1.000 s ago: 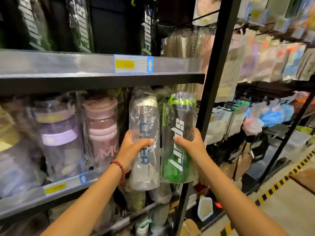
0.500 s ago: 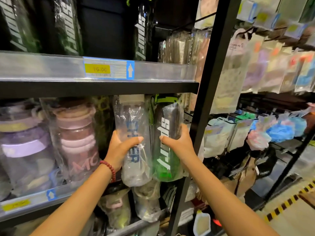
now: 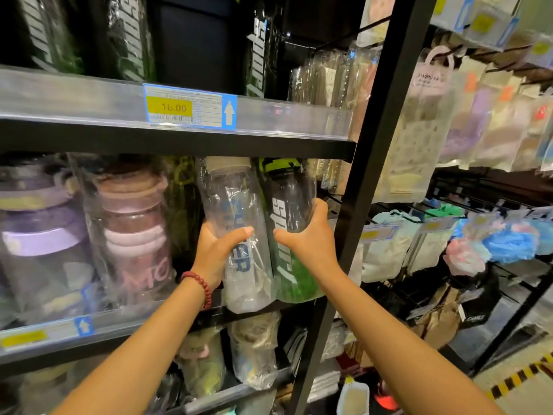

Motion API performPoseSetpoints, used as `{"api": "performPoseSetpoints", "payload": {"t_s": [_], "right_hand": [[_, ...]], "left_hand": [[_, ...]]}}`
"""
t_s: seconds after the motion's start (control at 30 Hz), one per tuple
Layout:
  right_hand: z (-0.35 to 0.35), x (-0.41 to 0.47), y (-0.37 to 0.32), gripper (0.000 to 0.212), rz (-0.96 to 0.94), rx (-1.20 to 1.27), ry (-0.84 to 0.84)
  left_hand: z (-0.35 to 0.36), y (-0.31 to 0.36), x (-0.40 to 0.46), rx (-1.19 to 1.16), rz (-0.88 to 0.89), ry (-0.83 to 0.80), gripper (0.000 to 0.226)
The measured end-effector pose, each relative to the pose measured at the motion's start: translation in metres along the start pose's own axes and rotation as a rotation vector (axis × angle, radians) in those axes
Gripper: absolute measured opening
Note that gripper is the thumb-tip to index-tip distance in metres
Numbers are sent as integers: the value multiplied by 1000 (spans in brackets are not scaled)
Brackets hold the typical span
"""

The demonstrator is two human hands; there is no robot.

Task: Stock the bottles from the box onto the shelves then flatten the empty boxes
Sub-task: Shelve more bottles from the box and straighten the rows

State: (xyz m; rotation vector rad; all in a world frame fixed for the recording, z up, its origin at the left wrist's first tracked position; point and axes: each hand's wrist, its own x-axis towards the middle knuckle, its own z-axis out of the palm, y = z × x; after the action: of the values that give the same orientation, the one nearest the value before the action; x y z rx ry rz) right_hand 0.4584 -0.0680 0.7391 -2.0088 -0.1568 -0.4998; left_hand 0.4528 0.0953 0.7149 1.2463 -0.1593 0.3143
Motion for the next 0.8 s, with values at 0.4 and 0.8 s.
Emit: {"api": "performPoseSetpoints", "payload": {"t_s": [0.4,0.8], "right_hand": [[3,6,1,78,7,-35,20],[-9,-1,1,81,36,61,-47]], "left_hand": [[2,-8,3,-87,-33,27,74],[-5,-17,6,-137,-25,14,97]]}}
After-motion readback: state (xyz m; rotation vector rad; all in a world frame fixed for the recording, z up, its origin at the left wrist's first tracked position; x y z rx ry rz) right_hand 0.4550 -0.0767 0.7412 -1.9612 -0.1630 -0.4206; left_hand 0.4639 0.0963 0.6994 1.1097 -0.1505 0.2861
